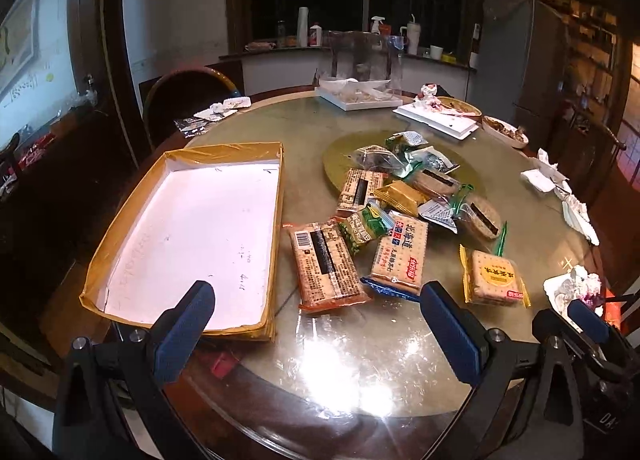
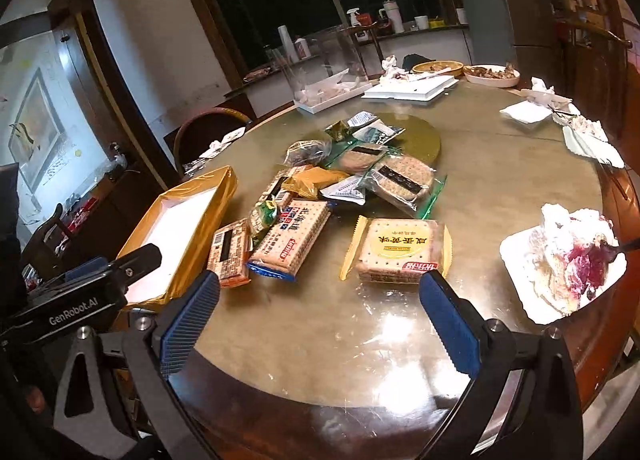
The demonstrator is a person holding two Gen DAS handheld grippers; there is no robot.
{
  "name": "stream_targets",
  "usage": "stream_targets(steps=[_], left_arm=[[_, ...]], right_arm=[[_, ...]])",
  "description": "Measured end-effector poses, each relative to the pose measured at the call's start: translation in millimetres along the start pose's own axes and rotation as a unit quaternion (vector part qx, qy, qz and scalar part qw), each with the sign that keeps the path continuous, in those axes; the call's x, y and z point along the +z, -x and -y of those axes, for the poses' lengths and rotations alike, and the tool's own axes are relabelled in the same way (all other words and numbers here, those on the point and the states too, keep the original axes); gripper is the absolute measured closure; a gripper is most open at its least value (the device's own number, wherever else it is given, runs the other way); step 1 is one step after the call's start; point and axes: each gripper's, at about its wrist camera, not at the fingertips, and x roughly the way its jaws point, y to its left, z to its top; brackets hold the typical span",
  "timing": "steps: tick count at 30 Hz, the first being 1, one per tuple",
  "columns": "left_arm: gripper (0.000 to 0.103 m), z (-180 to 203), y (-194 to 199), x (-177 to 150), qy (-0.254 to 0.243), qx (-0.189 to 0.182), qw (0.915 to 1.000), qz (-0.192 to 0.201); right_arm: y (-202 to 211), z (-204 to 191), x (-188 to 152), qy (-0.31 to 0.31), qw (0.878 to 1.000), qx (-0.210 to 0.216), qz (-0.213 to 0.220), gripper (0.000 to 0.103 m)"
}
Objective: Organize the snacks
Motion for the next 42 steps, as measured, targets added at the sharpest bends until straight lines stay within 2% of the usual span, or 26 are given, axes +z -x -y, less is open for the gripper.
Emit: stream_targets(steps=[7,14,19,21,24,26,29,33,35,37,39,42], left_arm=[[0.001,-13,-9,5,0.01,0.001,0.9999,-0.008],[0.001,-13,-49,15,0.002,-0.02,0.9981,-0.057],[0.002,-11,-75,26,0.008,-0.046,0.9956,-0.082],[0.009,-5,-88,33,0.007,-0.059,0.9927,-0.105],[0.009,6,-112,40,-0.014,-0.075,0.9861,-0.147],[0.015,10,-129,38,-0.028,-0.075,0.981,-0.177],[0.023,10,-145,30,-0.039,-0.048,0.9786,-0.196],[0.027,10,-146,24,-0.047,-0.037,0.9792,-0.194],[0.039,11,-147,19,-0.069,-0.031,0.9755,-0.207],[0.039,4,-146,14,-0.07,-0.046,0.9712,-0.223],[0.039,-1,-139,13,-0.065,-0.031,0.9724,-0.222],[0.039,-3,-135,18,-0.052,-0.03,0.9756,-0.211]], right_arm=[[14,-2,1,0.023,0.999,0.04,-0.001,0.003],[-10,-3,5,0.025,0.998,0.049,-0.036,0.009],[-23,-8,4,0.034,0.997,0.049,-0.045,0.012],[-26,-8,4,0.033,0.997,0.051,-0.047,0.013],[-31,-7,3,0.029,0.997,0.048,-0.051,0.016],[-33,-6,2,0.024,0.997,0.05,-0.055,0.017],[-38,-6,1,0.025,0.997,0.049,-0.061,0.018],[-44,-9,2,0.023,0.996,0.054,-0.065,0.018],[-47,-12,3,0.022,0.996,0.053,-0.068,0.018],[-49,-15,3,0.027,0.996,0.058,-0.069,0.018],[-51,-19,4,0.034,0.995,0.057,-0.071,0.018],[-55,-20,6,0.034,0.995,0.056,-0.075,0.018]])
